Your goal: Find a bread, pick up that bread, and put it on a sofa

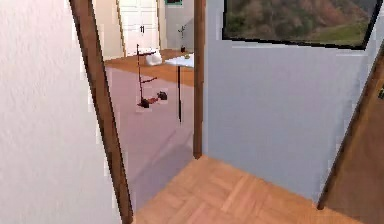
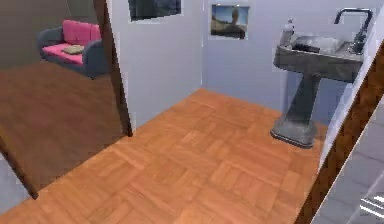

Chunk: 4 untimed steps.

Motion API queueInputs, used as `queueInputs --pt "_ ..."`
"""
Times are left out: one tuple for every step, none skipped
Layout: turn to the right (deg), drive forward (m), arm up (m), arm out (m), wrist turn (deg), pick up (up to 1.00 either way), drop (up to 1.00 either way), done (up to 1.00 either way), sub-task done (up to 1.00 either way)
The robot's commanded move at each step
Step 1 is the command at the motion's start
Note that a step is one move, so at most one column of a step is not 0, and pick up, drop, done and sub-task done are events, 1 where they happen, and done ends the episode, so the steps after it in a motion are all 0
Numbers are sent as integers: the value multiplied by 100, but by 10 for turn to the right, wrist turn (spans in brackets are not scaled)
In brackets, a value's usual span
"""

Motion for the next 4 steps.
queueInputs --pt "0 100 0 0 0 0 0 0 0" --pt "-150 0 0 0 0 0 0 0 0" --pt "0 15 0 0 0 0 0 0 0" --pt "-120 0 0 0 0 0 0 0 0"
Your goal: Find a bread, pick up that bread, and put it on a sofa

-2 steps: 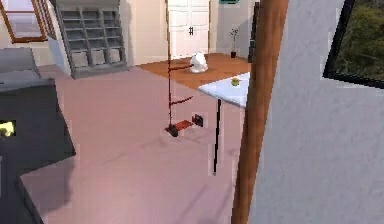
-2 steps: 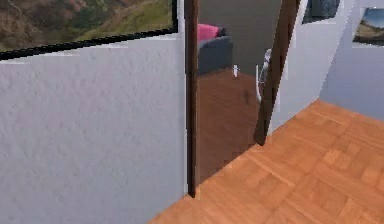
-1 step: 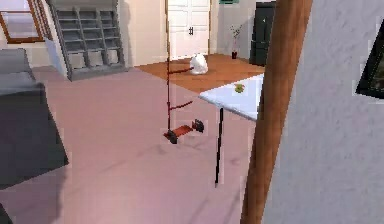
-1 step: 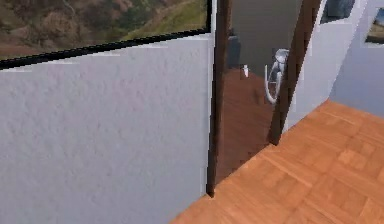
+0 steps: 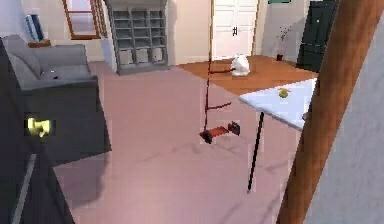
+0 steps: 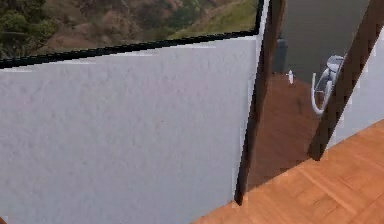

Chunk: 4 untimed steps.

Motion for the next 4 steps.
queueInputs --pt "0 60 0 0 0 0 0 0 0" --pt "-150 0 0 0 0 0 0 0 0" --pt "0 100 0 0 0 0 0 0 0" --pt "-30 0 0 0 0 0 0 0 0"
